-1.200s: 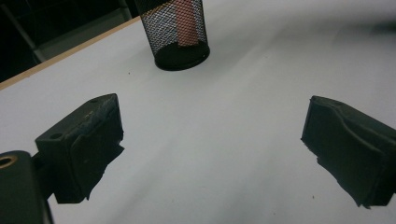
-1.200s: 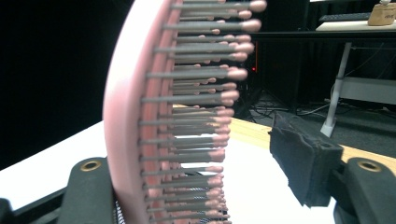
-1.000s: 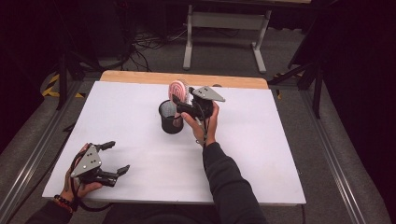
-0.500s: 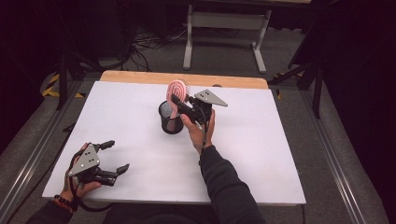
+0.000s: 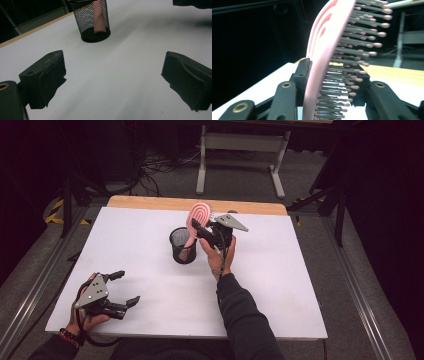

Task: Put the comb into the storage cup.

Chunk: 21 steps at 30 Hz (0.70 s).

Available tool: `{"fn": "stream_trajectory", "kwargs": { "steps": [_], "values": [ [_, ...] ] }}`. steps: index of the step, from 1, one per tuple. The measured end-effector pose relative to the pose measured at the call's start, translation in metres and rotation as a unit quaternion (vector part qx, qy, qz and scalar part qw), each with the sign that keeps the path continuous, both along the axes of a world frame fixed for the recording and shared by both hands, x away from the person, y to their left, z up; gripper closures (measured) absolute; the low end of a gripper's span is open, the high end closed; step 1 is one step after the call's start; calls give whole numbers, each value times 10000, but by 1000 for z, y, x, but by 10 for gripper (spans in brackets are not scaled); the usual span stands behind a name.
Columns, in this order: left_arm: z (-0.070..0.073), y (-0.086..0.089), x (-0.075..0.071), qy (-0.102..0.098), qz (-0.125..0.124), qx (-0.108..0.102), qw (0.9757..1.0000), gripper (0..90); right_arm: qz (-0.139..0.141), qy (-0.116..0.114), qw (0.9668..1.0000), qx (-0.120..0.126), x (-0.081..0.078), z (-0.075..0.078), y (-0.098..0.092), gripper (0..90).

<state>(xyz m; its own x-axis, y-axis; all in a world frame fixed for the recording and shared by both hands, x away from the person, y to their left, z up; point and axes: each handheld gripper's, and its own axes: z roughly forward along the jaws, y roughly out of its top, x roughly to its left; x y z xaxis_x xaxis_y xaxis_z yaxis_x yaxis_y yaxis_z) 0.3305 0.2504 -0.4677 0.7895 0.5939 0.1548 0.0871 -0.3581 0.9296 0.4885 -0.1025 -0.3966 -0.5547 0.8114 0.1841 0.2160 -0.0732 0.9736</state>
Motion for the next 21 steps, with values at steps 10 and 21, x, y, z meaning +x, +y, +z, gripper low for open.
{"fn": "stream_trajectory", "kwargs": {
  "steps": [10,21],
  "values": [
    [1,-2,-1,-59,-13,33,10000,64,-59,-15,9993,-371,0,1,-1,542],
    [0,-2,2,-26,-57,45,10000,63,-115,-45,9980,-616,-1,2,0,490]
  ]
}}
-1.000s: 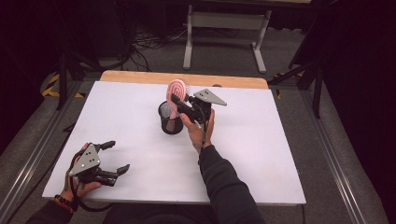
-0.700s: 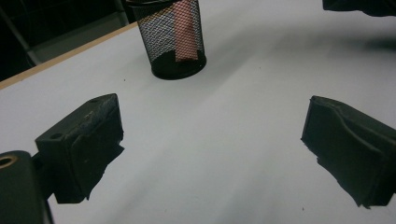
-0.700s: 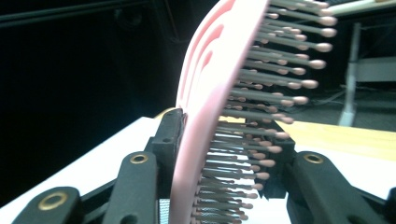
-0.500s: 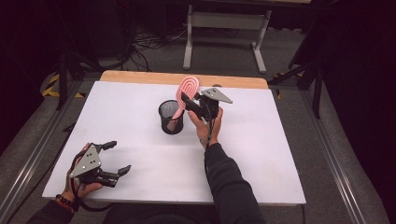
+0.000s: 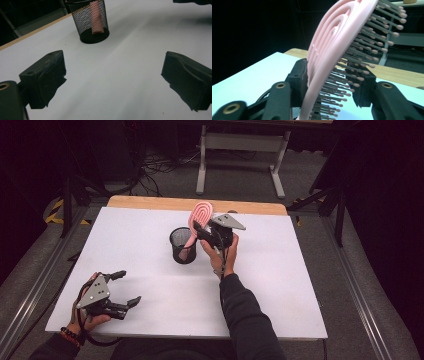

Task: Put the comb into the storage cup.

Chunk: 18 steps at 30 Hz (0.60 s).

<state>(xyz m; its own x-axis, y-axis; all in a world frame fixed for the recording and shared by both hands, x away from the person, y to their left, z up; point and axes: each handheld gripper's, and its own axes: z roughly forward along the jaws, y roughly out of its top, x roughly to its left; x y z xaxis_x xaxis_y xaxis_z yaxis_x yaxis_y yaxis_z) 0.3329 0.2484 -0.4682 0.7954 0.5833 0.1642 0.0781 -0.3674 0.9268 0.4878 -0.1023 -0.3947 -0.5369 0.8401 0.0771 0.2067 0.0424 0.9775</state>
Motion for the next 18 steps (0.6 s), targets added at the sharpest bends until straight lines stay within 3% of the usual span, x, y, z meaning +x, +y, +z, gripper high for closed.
{"fn": "stream_trajectory", "kwargs": {
  "steps": [8,11,18],
  "values": [
    [-1,0,1,2,35,1,10000,63,-59,-96,9997,-230,-1,2,-1,448],
    [-1,-1,1,-6,33,0,10000,62,-97,-137,9988,-470,-3,3,1,431],
    [0,-2,0,-53,51,-19,10000,61,-71,-214,9982,-561,-6,5,-3,434]
  ]
}}
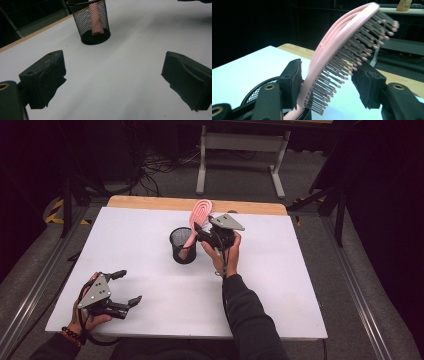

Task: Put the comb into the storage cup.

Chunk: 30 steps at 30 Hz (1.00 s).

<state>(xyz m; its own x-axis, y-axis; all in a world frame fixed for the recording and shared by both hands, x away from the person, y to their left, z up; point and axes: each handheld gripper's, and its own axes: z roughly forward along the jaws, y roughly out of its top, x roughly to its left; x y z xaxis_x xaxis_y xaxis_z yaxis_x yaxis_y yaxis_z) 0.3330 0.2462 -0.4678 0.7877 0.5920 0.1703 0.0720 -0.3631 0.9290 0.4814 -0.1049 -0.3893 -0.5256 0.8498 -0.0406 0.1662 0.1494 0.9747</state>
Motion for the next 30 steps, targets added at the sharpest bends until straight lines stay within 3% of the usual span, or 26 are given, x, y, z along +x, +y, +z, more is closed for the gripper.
{"fn": "stream_trajectory", "kwargs": {
  "steps": [5,11,30],
  "values": [
    [1,0,1,-18,34,-25,10000,61,48,-45,10000,-59,-3,2,-2,436],
    [0,-2,2,-20,49,86,9999,61,81,-183,9995,-238,-7,6,-5,430],
    [0,-3,3,-56,28,138,9999,59,95,-399,9986,-322,-18,18,-9,365]
  ]
}}
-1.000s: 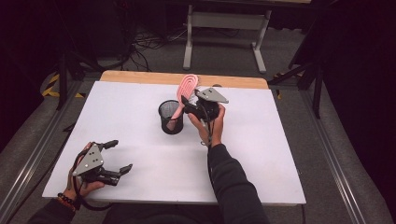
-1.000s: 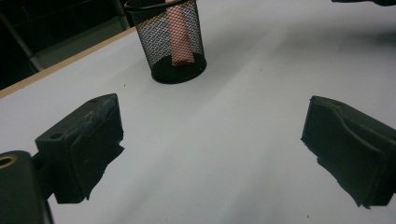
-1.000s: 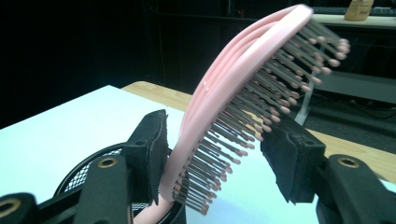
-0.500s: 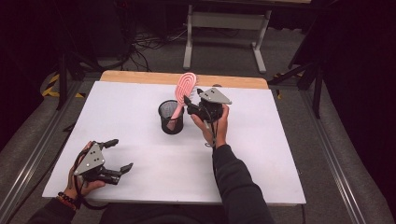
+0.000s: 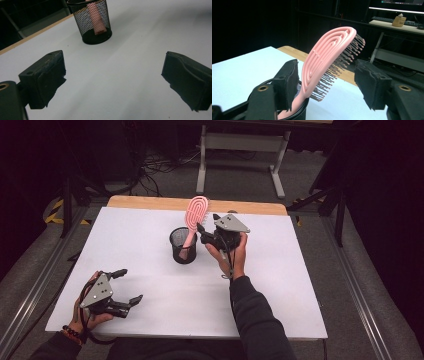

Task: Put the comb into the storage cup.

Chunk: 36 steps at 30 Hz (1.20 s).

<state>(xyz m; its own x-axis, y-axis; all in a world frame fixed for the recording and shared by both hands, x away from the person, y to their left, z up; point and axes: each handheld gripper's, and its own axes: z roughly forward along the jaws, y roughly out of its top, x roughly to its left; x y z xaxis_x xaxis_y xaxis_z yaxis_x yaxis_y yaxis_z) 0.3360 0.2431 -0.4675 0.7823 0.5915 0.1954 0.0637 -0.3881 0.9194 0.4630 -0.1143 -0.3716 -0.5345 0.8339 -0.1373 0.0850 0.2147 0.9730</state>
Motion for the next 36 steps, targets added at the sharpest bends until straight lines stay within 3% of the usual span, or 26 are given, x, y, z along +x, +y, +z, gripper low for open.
{"fn": "stream_trajectory", "kwargs": {
  "steps": [4,13,21,30,31,36],
  "values": [
    [1,1,1,-2,34,-28,10000,54,45,-25,10000,32,-3,3,-1,360],
    [1,1,1,2,23,-60,10000,50,-32,-213,9994,-255,-12,10,2,279],
    [2,3,1,-69,112,-123,9998,48,77,-291,9993,-237,-17,15,2,237],
    [2,2,0,-79,102,-92,9999,47,126,-316,9987,-389,-22,18,1,213],
    [2,3,1,-65,87,-91,9999,47,75,-379,9979,-513,-24,18,1,209],
    [1,2,1,-67,74,-59,9999,47,113,-454,9974,-546,-29,20,-2,201]
  ]
}}
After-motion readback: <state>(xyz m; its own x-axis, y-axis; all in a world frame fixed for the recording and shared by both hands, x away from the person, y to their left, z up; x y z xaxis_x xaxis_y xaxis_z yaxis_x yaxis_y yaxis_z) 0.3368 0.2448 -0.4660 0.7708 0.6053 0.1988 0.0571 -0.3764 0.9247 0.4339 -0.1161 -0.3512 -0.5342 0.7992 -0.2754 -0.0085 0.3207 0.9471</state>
